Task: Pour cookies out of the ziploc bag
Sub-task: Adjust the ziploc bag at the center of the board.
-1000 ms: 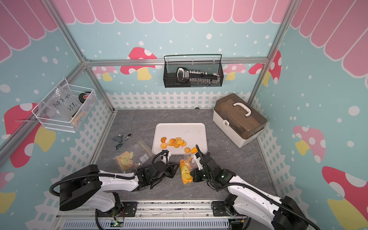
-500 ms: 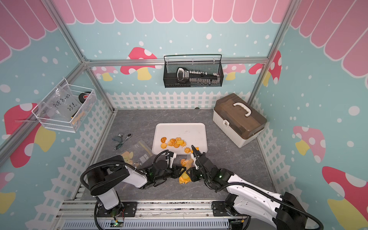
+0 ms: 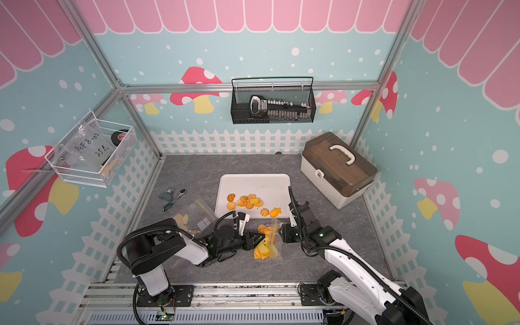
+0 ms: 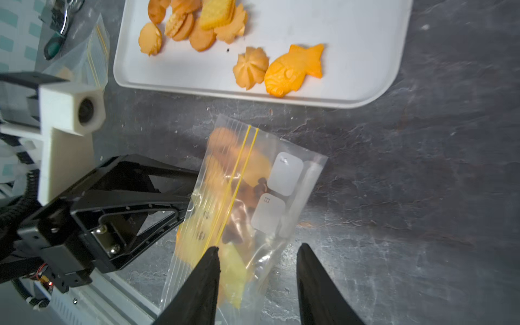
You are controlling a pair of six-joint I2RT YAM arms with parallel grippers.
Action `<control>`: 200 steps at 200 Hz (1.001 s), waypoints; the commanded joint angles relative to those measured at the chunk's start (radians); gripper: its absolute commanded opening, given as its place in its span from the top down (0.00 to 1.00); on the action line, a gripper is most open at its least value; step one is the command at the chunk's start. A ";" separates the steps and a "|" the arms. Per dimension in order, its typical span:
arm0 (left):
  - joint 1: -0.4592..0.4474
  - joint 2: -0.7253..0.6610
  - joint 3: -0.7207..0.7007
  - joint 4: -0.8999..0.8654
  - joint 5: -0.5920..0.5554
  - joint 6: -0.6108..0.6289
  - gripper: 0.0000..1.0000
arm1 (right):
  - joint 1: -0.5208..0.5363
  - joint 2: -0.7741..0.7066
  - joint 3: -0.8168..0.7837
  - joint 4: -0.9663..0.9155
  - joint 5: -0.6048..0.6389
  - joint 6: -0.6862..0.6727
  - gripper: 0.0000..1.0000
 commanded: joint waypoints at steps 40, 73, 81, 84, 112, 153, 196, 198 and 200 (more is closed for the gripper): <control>0.000 -0.112 0.046 -0.209 -0.018 0.095 0.56 | -0.004 0.026 -0.026 0.065 -0.098 -0.005 0.54; -0.022 -0.230 0.087 -0.418 -0.104 0.183 0.56 | -0.005 -0.022 -0.095 0.090 -0.023 0.029 0.51; -0.023 -0.243 0.089 -0.433 -0.112 0.189 0.57 | -0.005 -0.032 -0.112 0.102 -0.013 0.039 0.51; -0.023 -0.246 0.087 -0.433 -0.114 0.190 0.57 | -0.006 -0.035 -0.115 0.107 -0.010 0.043 0.50; -0.023 -0.228 0.087 -0.410 -0.098 0.183 0.58 | -0.018 -0.038 -0.151 0.149 -0.003 0.058 0.50; -0.024 -0.207 0.088 -0.380 -0.080 0.177 0.58 | -0.022 0.019 -0.196 0.341 -0.147 0.096 0.47; -0.024 -0.260 0.069 -0.410 -0.116 0.198 0.59 | 0.001 0.166 -0.191 0.498 -0.230 0.121 0.48; -0.024 -0.264 0.068 -0.412 -0.119 0.199 0.59 | 0.005 0.171 -0.190 0.504 -0.229 0.122 0.48; -0.024 -0.266 0.066 -0.414 -0.122 0.200 0.59 | 0.006 0.178 -0.189 0.510 -0.230 0.124 0.48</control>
